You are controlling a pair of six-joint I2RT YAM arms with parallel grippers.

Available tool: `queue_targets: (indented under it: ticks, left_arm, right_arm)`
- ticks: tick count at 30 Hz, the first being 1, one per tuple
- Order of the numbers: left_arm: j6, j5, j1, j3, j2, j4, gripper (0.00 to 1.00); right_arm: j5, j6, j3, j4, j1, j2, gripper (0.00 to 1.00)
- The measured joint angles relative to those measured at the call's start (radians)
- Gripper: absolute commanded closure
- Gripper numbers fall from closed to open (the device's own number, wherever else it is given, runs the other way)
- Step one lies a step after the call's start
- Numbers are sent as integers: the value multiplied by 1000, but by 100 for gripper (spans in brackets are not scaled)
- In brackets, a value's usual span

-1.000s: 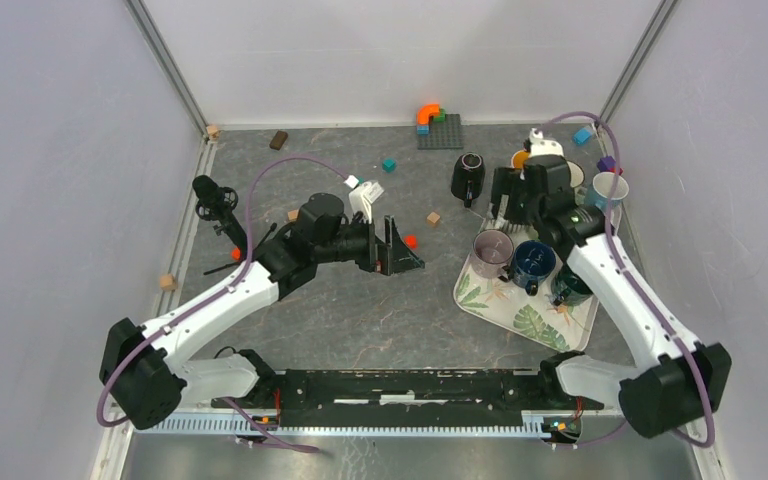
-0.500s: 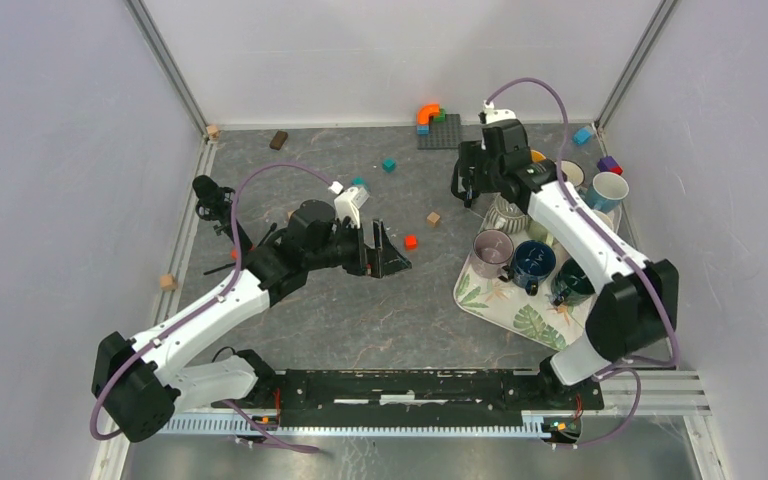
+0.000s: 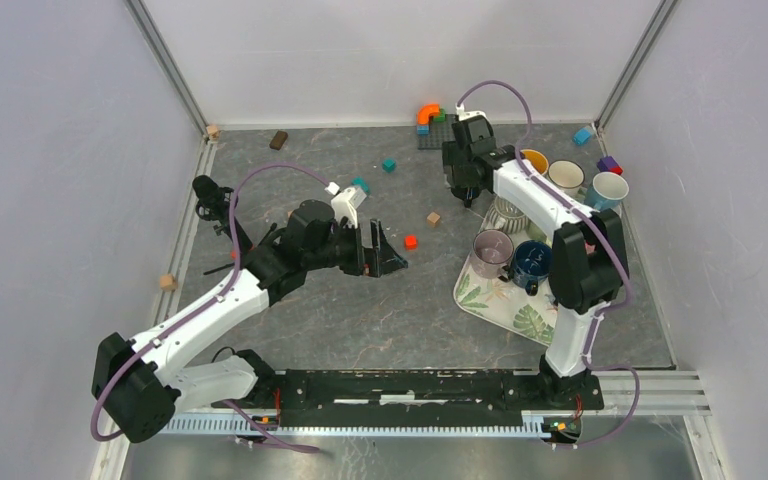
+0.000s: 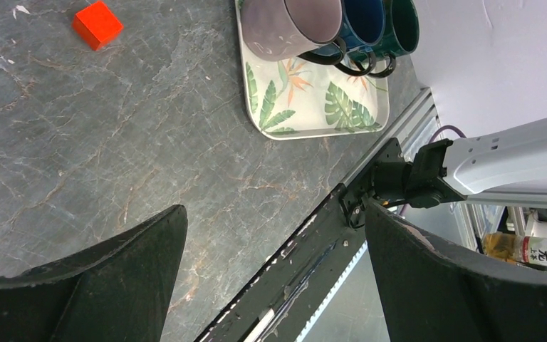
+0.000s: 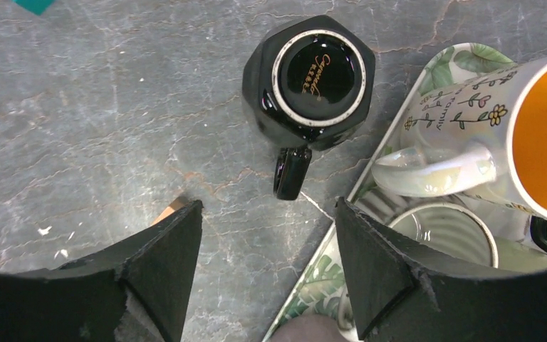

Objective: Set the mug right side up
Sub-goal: Turn over the cup at the center of the board.

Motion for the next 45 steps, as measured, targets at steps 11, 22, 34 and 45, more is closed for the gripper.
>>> queue_targets:
  ticks: [11, 22, 34, 45]
  left_arm:
    - [3, -19, 2, 0, -5, -21, 0]
    - [3, -19, 3, 16, 12, -23, 0]
    - [2, -19, 6, 29, 64, -24, 0]
    - [2, -19, 14, 65, 74, -20, 0]
  right_arm:
    - [53, 9, 41, 2, -5, 81, 38]
    - [25, 43, 28, 74, -54, 133, 43]
    - [-11, 61, 22, 99, -77, 188, 54]
    - [-54, 67, 45, 96, -97, 234, 86]
